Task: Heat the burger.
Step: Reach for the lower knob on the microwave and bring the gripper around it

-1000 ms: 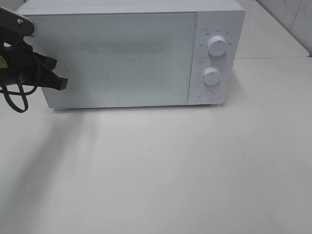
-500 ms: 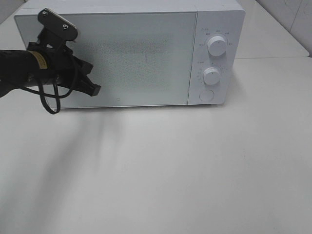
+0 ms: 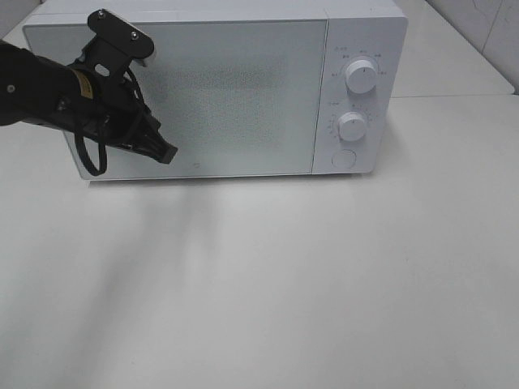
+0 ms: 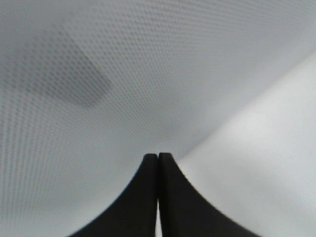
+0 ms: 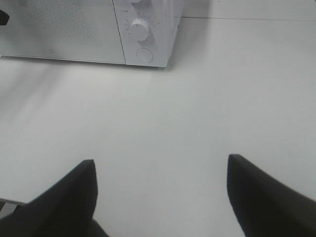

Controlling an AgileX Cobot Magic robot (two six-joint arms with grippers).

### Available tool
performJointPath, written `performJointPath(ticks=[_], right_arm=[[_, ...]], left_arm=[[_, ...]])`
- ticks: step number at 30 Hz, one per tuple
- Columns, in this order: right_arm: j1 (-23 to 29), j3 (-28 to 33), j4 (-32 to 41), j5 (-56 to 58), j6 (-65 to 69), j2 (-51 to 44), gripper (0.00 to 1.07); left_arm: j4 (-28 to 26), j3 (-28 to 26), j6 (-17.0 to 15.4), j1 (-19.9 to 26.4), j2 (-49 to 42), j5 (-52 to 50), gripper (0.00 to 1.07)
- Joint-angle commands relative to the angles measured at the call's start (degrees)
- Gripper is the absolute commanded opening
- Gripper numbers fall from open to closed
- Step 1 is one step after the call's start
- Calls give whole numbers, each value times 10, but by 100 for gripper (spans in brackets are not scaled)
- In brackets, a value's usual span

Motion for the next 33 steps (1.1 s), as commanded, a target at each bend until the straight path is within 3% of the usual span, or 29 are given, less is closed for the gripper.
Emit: performJointPath(ticks=[1,6,7,9,14,15,16,18,26,33], right_arm=[[-2,1,3,-9,-6,-15,70],[-2,1,3,-9,-6,-15,70],[-2,1,3,-9,-6,-15,70],[-2,1,3,-9,-6,-15,70],[-2,1,3,-9,-6,-15,70],[-2,1,3,-9,-6,-15,70],[-2,1,3,-9,-6,-15,70],[-2,1,3,-9,-6,-15,70],[-2,1,3,-9,-6,-15,70],[-2,1,3,-9,-6,-15,70]], left_arm=[[-50,-4,-6,-16,-61,150,0],[-97,-4,-6,-14,-114,260,0],[-97,-4,-6,-14,-114,260,0],[-81,-4,-6,-13,-153,361,0],[-65,-4,-29,-3,-180,410,0],[-65,-3,-54,14,-192,422,0],[-65,-3,-54,14,-192,422,0],[-65,-2,-85,52,-210,451,0],[-58,-1,-94,158,-280,563,0],[-60,25,-96,193,-382,578,0]])
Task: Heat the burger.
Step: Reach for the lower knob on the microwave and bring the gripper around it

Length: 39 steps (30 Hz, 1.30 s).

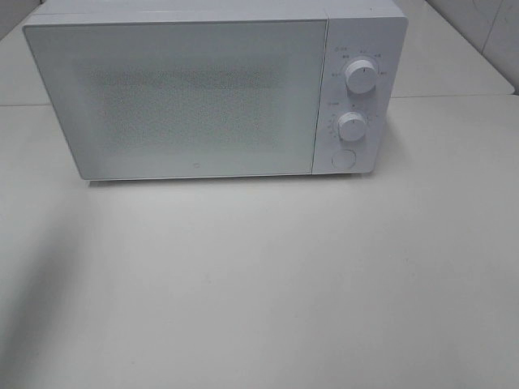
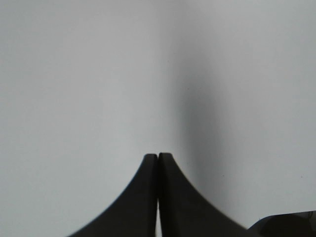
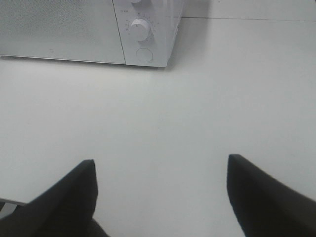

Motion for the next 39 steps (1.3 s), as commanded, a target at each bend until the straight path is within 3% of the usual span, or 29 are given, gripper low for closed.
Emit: performJointPath(ticks=[1,12,14,23,31,39], right_arm=[[-2,1,3,-9,-6,-15,70],[-2,1,3,-9,-6,-15,70],[-2,1,3,-9,-6,-15,70],[-2,1,3,-9,-6,-15,70],[-2,1,3,-9,-6,-15,70],[-2,1,3,-9,-6,-15,70]], left_arm=[[-5,25,-6,8,-66,13,0],[-14,151,-5,8,-284,23,0],[-14,184,-5,8,-364,23,0],[-15,232,2,8,-492,23,0],[-36,276,34,8,-656,15,0],[-41,284,36,8,-693,3,0]])
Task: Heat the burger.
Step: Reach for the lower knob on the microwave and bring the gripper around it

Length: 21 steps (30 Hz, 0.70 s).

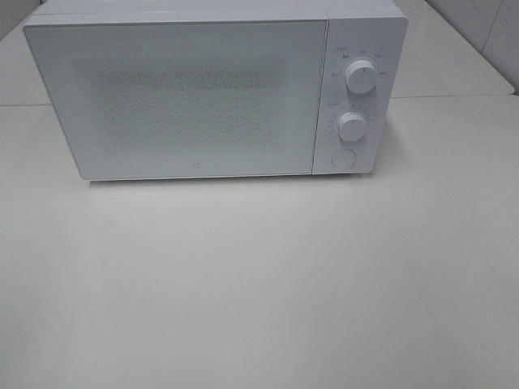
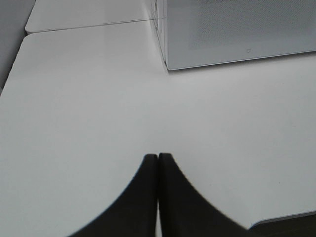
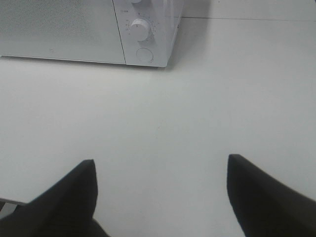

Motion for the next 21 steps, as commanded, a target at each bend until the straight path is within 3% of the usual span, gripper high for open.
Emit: performJointPath(ticks=[1,3,12,21], right_arm=[[-2,1,3,-9,-6,-15,70],[-2,1,3,-9,-5,-15,70],[-2,1,-7,-10,10,-10,70],[-2,-3,-13,-13,23,94,70]], left_arm=[[-10,5,2,2,-12,-15,0],[-11,6,15,2,-13,-18,0],[-5,9,18,2,-13,-22,0],[-5,9,18,2,-13,-22,0]])
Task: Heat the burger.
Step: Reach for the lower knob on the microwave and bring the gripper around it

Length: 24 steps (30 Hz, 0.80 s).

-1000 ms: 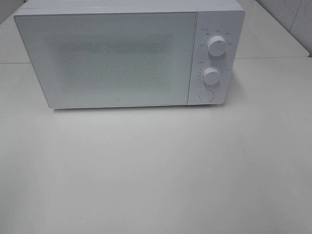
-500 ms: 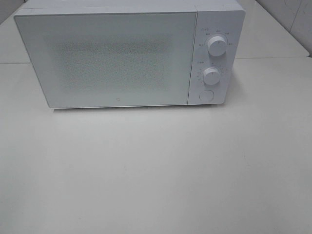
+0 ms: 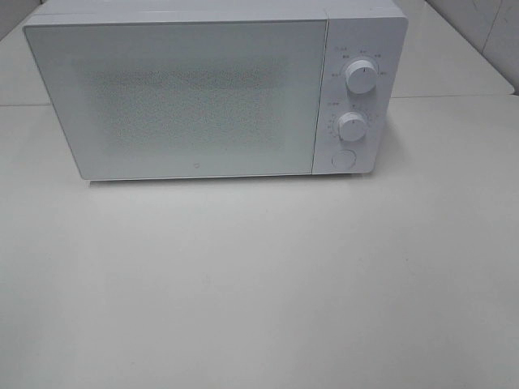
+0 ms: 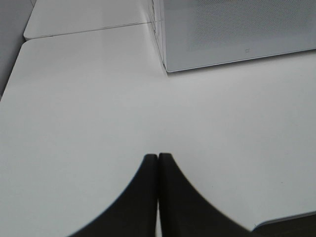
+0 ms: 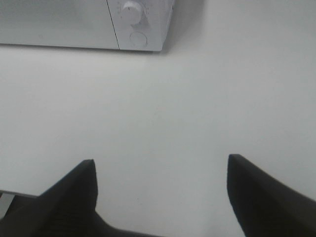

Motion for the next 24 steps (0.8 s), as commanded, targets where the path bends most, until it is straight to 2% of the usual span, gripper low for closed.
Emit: performJointPath(ticks=[1,5,15,24], right_arm=[[-2,-6,-3,-17,5,44,70],[-2,-18,-3,-62,5,95,70],[-2,-17,-5,-278,3,210,70],[-2,-17,-5,-398,3,304,70]], left_arm=[[0,2,1,2,-13,-9,0],[0,2,1,2,-13,-9,0],[0,2,1,2,-13,-9,0],[0,2,1,2,-13,-9,0]])
